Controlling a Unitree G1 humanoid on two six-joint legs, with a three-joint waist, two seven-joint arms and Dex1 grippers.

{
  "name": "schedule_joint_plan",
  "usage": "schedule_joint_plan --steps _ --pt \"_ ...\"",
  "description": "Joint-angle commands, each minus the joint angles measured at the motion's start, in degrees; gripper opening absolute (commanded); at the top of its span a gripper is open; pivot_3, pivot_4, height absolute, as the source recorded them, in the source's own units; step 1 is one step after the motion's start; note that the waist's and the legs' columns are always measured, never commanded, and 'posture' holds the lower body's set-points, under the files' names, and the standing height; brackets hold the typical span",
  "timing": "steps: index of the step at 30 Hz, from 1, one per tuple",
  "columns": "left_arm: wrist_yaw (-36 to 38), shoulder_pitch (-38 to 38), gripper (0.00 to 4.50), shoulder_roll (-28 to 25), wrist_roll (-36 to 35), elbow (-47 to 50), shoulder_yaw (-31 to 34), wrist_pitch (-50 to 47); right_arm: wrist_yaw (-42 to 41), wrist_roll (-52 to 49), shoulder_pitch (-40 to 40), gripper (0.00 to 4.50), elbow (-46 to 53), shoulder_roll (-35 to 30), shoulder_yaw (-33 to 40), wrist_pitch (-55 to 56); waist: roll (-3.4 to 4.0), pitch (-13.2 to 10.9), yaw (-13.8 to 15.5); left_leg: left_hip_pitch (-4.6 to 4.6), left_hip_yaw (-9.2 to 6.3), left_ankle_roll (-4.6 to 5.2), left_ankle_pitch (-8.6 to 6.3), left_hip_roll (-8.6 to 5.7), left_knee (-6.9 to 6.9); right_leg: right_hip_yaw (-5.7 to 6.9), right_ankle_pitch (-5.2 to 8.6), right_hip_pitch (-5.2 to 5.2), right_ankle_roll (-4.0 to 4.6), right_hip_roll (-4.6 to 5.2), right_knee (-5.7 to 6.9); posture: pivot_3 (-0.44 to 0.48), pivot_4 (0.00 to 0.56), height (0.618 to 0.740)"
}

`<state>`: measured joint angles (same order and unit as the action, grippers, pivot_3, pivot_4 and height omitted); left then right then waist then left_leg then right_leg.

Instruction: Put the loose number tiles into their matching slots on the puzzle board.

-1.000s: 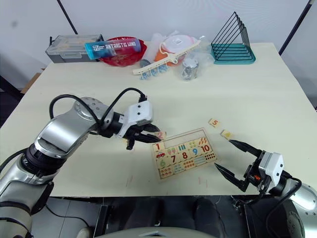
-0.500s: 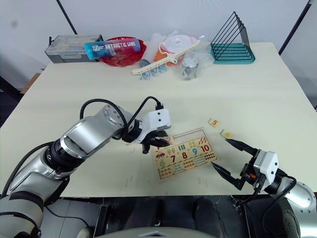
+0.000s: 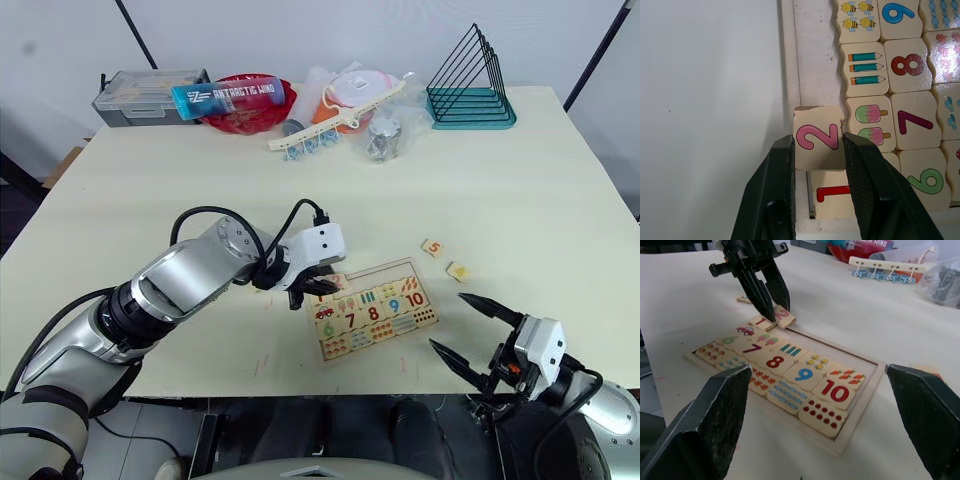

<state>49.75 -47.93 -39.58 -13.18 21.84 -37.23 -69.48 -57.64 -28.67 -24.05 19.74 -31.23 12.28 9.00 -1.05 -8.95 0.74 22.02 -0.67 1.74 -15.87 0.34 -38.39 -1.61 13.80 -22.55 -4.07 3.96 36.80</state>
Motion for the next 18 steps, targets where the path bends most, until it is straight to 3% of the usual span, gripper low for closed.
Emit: schedule_joint_plan --steps 1,18 --pt "0.06 -0.17 0.91 0.14 -0.19 1.29 -0.33 0.11 -0.32 -0.92 -0.82 4.50 1.97 -0.66 1.88 1.19 0.00 0.00 -0.02 0.00 0.01 0.00 0.00 0.00 0.00 0.00 0.00 0.00 0.00 0.00 0.00 0.000 0.150 0.740" --pt "-0.58 0.08 0.91 1.00 0.35 0.13 -1.90 1.49 0.29 -0.56 -1.47 4.50 2.38 -0.73 1.55 1.74 0.00 0.00 -0.01 0.00 0.01 0.00 0.00 0.00 0.00 0.00 0.00 0.00 0.00 0.00 0.00 0.000 0.150 0.740"
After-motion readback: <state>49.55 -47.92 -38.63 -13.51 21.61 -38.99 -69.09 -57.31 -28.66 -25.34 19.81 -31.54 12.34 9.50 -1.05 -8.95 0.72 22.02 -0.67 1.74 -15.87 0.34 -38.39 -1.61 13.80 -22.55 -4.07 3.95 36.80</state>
